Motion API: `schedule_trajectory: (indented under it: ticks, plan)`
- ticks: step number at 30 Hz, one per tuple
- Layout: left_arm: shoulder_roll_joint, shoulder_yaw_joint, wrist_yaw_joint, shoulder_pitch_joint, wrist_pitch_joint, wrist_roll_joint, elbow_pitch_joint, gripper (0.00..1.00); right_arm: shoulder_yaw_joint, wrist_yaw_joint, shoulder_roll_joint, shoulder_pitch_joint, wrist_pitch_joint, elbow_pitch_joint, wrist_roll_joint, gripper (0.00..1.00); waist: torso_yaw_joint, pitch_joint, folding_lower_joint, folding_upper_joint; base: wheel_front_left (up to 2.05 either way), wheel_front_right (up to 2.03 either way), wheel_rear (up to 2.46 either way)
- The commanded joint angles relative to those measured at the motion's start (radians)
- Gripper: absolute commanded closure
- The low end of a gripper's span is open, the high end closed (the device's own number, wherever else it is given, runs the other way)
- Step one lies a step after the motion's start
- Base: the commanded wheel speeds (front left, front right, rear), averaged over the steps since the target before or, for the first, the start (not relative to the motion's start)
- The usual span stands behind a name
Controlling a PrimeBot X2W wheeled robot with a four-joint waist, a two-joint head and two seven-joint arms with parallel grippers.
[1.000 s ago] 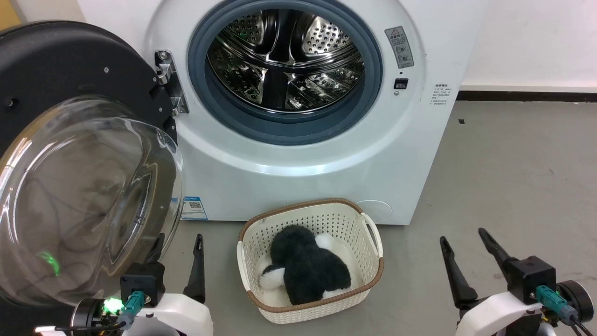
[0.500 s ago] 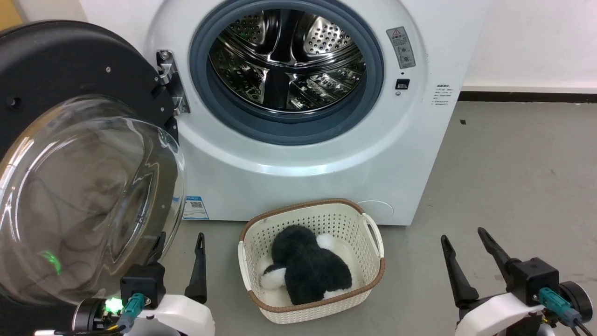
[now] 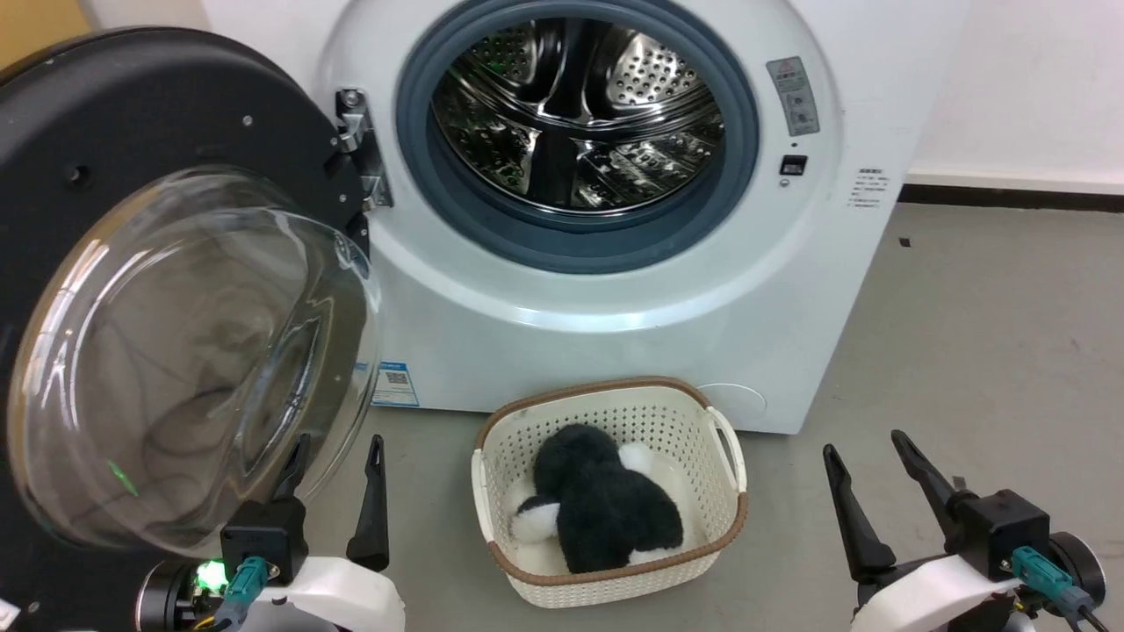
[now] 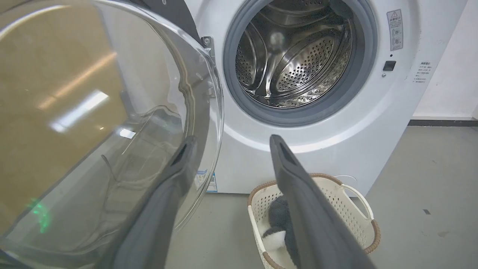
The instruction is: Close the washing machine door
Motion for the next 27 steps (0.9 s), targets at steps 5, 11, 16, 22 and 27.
schedule_trajectory:
  ticks: [5,11,16,22,27]
  plan:
    - [0.0,0.0,0.009,0.014,-0.02,-0.013,0.0,0.0,0.011,0.0,-0.005,0.003,-0.019,0.012,0.022,0.0,0.032,-0.003,-0.0001,0.0,0.0,0.0,0.0]
    - [0.0,-0.001,0.012,0.019,-0.033,-0.019,0.001,0.0,0.019,0.0,-0.006,0.004,-0.032,0.017,0.033,0.0,0.069,-0.008,-0.0001,0.0,0.0,0.0,0.0]
    - [0.0,-0.001,0.014,0.024,-0.043,-0.023,0.002,0.0,0.025,0.0,-0.006,0.005,-0.042,0.022,0.041,0.0,0.102,-0.011,-0.0001,0.0,0.0,0.0,0.0]
    - [0.0,0.001,0.014,0.03,-0.054,-0.025,0.003,0.0,0.033,0.0,-0.006,0.005,-0.053,0.028,0.048,0.0,0.135,-0.015,-0.0001,0.0,0.0,0.0,0.0]
    - [0.0,0.004,0.013,0.033,-0.064,-0.029,0.004,0.0,0.04,0.0,-0.005,0.007,-0.063,0.034,0.054,0.0,0.168,-0.017,-0.0001,0.0,0.0,0.0,0.0]
